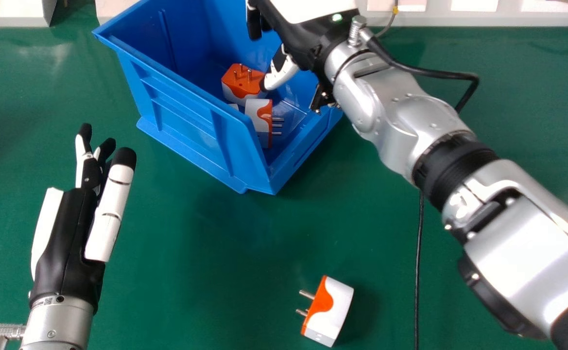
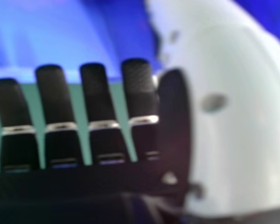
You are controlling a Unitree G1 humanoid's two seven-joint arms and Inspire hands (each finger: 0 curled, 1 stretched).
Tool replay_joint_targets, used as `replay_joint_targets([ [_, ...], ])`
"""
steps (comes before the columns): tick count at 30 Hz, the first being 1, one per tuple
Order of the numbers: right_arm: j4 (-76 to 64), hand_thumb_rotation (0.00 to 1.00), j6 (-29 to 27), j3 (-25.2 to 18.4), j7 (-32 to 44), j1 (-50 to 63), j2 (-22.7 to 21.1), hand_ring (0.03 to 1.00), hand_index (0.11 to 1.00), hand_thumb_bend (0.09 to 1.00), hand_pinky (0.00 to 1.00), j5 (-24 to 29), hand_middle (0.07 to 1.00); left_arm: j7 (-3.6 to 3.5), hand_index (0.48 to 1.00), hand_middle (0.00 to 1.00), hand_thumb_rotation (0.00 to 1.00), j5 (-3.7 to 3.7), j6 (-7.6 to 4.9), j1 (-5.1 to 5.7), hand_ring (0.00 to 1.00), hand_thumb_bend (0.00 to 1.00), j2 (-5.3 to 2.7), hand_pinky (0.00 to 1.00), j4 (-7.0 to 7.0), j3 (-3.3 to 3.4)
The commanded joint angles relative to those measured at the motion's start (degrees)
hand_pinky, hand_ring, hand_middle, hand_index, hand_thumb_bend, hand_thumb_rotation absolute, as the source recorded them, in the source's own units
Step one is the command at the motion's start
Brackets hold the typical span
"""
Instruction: Pick all objects and put in blue box
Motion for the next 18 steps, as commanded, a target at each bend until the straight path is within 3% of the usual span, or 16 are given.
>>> replay_joint_targets([
  [1, -10.1, 0.18, 0.2, -2.7, 0.7, 3.4, -4.0, 0.616, 0.62, 0.52, 0.5, 1.4, 0.676, 0.31, 1.0, 0.99, 1.0, 0.14, -0.15, -0.8, 0.96, 0.51, 0.32, 0.91, 0.23, 0.15],
  [5, -28.8, 0.15, 1.6, -6.6, 4.7, 12.9, -9.6, 0.714, 0.719, 0.493, 0.6, 1.9, 0.756, 0.15, 0.995, 0.98, 1.0, -0.41, 0.44, -1.39, 0.96, 0.52, 0.37, 0.91, 0.37, 0.41],
  [11, -53.8, 0.15, 2.4, -13.9, 9.1, 29.4, -17.0, 0.77, 0.771, 0.469, 0.65, 2.7, 0.803, -0.03, 0.993, 0.98, 1.0, -1.0, -0.38, -2.5, 0.96, 0.53, 0.62, 0.9, 2.61, 0.87],
  [13, -60.0, 0.16, 2.7, -16.4, 9.1, 35.1, -18.5, 0.771, 0.775, 0.47, 0.65, 2.5, 0.803, -0.02, 0.992, 0.98, 1.0, -1.07, -0.93, -2.8, 0.96, 0.53, 0.66, 0.9, 3.65, 0.99],
  [18, -71.2, 0.23, 4.6, -21.1, 8.0, 47.5, -19.1, 0.739, 0.767, 0.49, 0.61, 0.5, 0.779, -0.07, 0.991, 0.98, 1.0, -0.96, -3.63, -3.14, 0.96, 0.54, 0.8, 0.9, 6.86, 1.16],
])
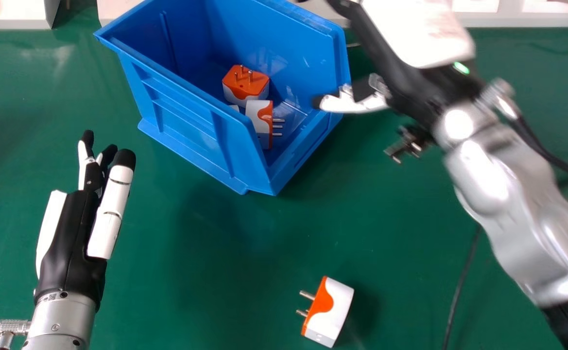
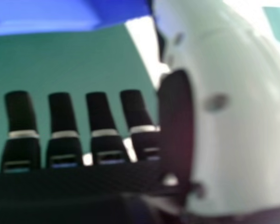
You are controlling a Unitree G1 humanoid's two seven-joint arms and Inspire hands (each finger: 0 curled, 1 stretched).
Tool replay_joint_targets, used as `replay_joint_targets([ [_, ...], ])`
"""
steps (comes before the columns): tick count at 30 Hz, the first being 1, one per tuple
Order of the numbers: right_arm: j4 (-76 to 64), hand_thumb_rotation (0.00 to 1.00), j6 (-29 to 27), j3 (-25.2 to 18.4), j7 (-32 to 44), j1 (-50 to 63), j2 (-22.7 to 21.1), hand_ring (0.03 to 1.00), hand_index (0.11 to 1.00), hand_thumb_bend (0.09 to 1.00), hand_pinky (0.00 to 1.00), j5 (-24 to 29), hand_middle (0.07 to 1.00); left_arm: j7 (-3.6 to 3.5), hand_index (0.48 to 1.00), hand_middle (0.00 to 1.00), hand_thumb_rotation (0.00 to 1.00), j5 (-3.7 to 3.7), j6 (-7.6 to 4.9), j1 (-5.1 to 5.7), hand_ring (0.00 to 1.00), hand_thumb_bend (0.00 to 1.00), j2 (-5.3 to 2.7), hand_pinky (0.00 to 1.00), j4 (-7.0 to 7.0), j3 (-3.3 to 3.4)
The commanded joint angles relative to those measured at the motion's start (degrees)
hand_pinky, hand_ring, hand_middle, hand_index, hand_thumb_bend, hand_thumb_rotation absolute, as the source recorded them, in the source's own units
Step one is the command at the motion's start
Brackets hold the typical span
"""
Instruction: Pick all objects and put in blue box
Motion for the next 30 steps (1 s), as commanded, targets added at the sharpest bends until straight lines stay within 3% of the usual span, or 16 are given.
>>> replay_joint_targets([
  [1, -6.9, 0.24, 1.0, -3.4, -1.4, 5.0, -0.3, 0.732, 0.764, 0.494, 0.6, -1.3, 0.773, 0.05, 0.991, 0.98, 1.0, -0.41, -3.03, -0.68, 0.96, 0.54, 0.48, 0.9, 0.88, 0.46],
  [8, -15.1, 0.27, 2.1, -4.9, -2.6, 20.5, 3.0, 0.72, 0.778, 0.499, 0.57, -3.1, 0.774, -0.32, 0.991, 0.98, 1.0, -0.88, -5.32, -0.12, 0.96, 0.52, 0.29, 0.91, 3.2, 0.7],
  [11, -15.6, 0.28, 0.6, -4.6, -4.7, 26.8, 3.7, 0.733, 0.793, 0.494, 0.57, -3.8, 0.788, -0.19, 0.989, 0.98, 1.0, -0.46, -6.28, 0.59, 0.96, 0.5, 0.37, 0.92, 3.51, 0.73],
  [16, -16.0, 0.28, -1.2, -3.6, -7.0, 35.5, 5.3, 0.743, 0.802, 0.492, 0.58, -4.8, 0.793, 0.2, 0.987, 0.98, 1.0, 0.14, -6.81, 1.67, 0.96, 0.5, 0.32, 0.91, 3.38, 0.56],
  [26, -15.8, 0.3, -3.5, 0.3, -5.6, 46.8, 6.1, 0.782, 0.828, 0.491, 0.62, -5.8, 0.826, -0.35, 0.992, 0.98, 1.0, -0.29, -8.75, 3.68, 0.96, 0.51, 0.53, 0.91, 2.72, 0.69],
  [30, -15.6, 0.32, -4.2, 1.4, -3.4, 48.5, 5.1, 0.801, 0.843, 0.496, 0.65, -5.8, 0.843, -0.28, 0.993, 0.98, 1.0, -0.35, -8.76, 4.07, 0.96, 0.52, 0.47, 0.91, 2.35, 0.77],
])
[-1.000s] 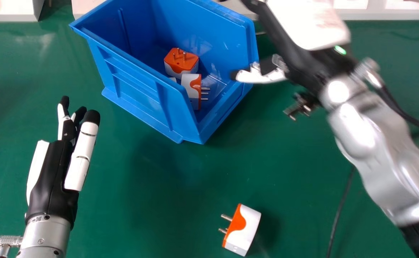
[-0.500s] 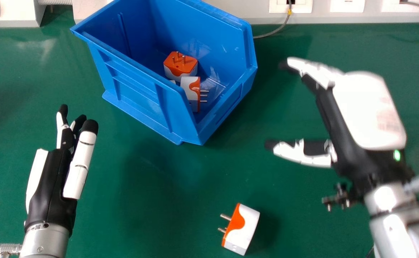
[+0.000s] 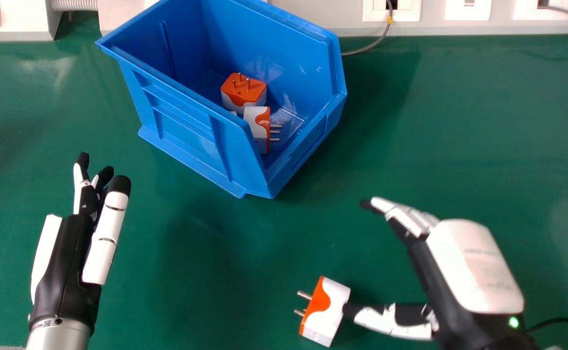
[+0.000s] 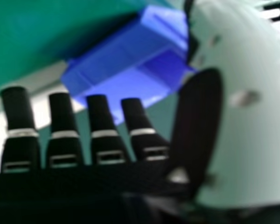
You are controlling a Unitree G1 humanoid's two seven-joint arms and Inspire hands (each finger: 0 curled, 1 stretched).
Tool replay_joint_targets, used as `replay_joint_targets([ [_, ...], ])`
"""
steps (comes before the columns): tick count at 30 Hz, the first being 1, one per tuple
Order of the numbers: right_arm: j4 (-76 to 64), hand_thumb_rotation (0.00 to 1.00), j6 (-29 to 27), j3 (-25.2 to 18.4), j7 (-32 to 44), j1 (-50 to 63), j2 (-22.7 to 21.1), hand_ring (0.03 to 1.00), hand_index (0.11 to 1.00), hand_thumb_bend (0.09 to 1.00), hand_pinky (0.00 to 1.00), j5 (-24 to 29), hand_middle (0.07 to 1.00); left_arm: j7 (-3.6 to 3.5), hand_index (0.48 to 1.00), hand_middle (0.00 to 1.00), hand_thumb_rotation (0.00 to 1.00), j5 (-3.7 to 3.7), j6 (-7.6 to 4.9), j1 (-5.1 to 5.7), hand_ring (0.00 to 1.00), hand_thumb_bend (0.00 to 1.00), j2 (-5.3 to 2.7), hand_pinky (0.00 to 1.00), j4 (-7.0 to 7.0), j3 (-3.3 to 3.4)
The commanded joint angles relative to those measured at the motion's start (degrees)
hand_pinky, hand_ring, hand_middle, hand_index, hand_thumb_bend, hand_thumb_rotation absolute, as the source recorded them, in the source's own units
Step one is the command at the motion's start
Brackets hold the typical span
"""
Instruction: Pick all objects and put in blue box
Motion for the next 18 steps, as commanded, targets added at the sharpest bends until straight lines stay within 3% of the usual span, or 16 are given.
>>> replay_joint_targets([
  [1, -1.2, 0.33, -1.2, 0.4, 1.6, 0.1, -1.1, 0.805, 0.847, 0.499, 0.66, -0.4, 0.847, -0.01, 0.994, 0.98, 1.0, -0.3, -1.37, 0.06, 0.96, 0.52, 0.48, 0.91, -1.36, 0.35],
  [12, -1.2, 0.46, -0.5, 2.5, 7.8, -0.5, -2.5, 0.821, 0.89, 0.591, 0.71, -3.5, 0.877, -0.04, 0.995, 0.98, 1.0, -0.13, -2.16, 0.39, 0.96, 0.54, 0.81, 0.91, -1.08, 0.76],
  [18, 1.0, 0.52, -0.9, 3.8, 7.7, -2.7, -1.9, 0.837, 0.9, 0.654, 0.71, -5.0, 0.884, 0.06, 0.994, 0.98, 1.0, 0.0, -1.94, 0.4, 0.96, 0.53, 0.64, 0.91, -1.26, 0.67],
])
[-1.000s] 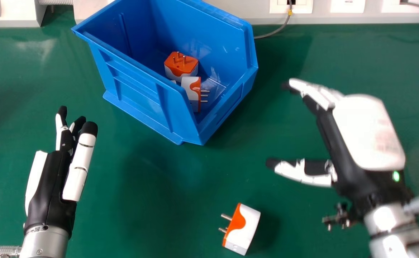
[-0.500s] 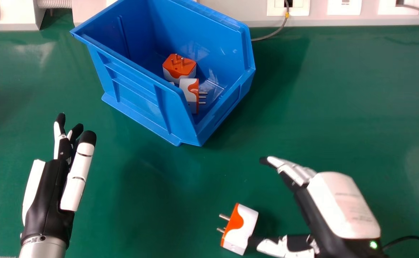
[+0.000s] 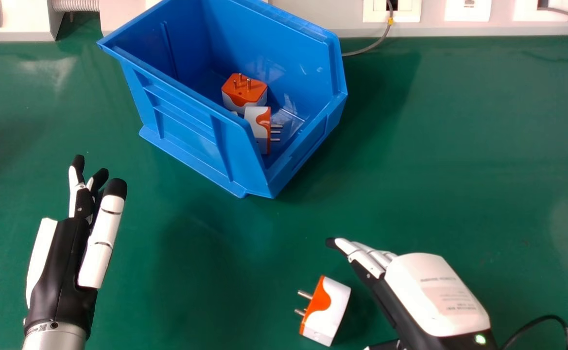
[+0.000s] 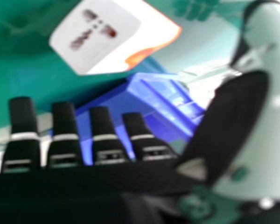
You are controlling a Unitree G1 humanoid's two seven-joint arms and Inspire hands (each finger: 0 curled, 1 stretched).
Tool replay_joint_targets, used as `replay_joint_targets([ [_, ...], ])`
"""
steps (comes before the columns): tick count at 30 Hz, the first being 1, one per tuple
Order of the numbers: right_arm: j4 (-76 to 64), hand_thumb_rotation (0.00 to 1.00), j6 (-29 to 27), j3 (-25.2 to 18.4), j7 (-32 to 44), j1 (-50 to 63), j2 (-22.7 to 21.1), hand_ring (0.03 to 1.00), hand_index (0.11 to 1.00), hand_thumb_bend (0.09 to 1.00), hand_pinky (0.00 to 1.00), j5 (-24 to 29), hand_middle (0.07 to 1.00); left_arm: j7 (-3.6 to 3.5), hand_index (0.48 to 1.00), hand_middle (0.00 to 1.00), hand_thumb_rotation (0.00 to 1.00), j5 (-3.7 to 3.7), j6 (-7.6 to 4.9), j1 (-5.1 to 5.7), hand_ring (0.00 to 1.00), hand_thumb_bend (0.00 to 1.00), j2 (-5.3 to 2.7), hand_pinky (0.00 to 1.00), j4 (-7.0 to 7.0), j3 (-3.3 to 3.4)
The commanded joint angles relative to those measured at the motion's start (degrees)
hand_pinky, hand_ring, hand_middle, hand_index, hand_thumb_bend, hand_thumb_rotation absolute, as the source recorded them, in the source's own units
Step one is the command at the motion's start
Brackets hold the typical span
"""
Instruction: Pick all objects and put in blue box
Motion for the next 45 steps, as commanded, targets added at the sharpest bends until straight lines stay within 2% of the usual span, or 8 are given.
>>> replay_joint_targets([
  [1, 0.7, 0.52, -0.4, 0.5, -1.0, -1.2, 0.4, 0.838, 0.897, 0.662, 0.71, -0.5, 0.883, 0.05, 0.995, 0.98, 1.0, -0.02, -1.36, -0.12, 0.96, 0.53, 0.56, 0.91, -1.22, 0.16],
  [7, 5.1, 0.51, 0.2, 2.1, -3.2, -3.9, 1.8, 0.84, 0.892, 0.668, 0.71, -2.7, 0.881, 0.1, 0.996, 0.98, 1.0, 0.02, -0.83, 0.01, 0.96, 0.54, 0.52, 0.91, -1.63, 0.14],
  [16, 11.0, 0.5, 1.9, 4.3, -4.6, -8.6, 3.0, 0.821, 0.884, 0.65, 0.69, -5.6, 0.867, 0.31, 0.997, 0.98, 1.0, 0.08, -0.53, -0.56, 0.96, 0.55, 0.5, 0.91, -1.33, 0.19],
  [27, 15.8, 0.47, 2.8, 6.4, -6.1, -11.5, 2.4, 0.825, 0.875, 0.609, 0.7, -7.0, 0.87, 0.49, 0.997, 0.98, 1.0, -0.06, -0.17, -0.93, 0.96, 0.57, 0.26, 0.92, -1.65, 0.12],
  [31, 16.5, 0.46, 3.6, 6.8, -5.3, -12.2, 2.1, 0.826, 0.874, 0.6, 0.71, -7.8, 0.871, 0.31, 0.998, 0.98, 1.0, -0.49, 0.09, -0.95, 0.97, 0.58, 0.15, 0.92, -2.02, 0.12],
  [40, 16.4, 0.44, 6.0, 8.0, -2.2, -13.5, 1.1, 0.833, 0.881, 0.573, 0.73, -8.6, 0.876, -0.1, 0.999, 0.99, 1.0, -1.18, 0.54, -1.65, 0.97, 0.6, 0.41, 0.92, -1.64, 0.54],
  [45, 15.6, 0.38, 7.6, 8.0, 0.7, -14.2, 0.3, 0.843, 0.892, 0.545, 0.75, -8.9, 0.884, -0.18, 0.999, 0.99, 1.0, -1.52, 0.31, -2.33, 0.97, 0.59, 0.78, 0.93, -0.54, 0.8],
])
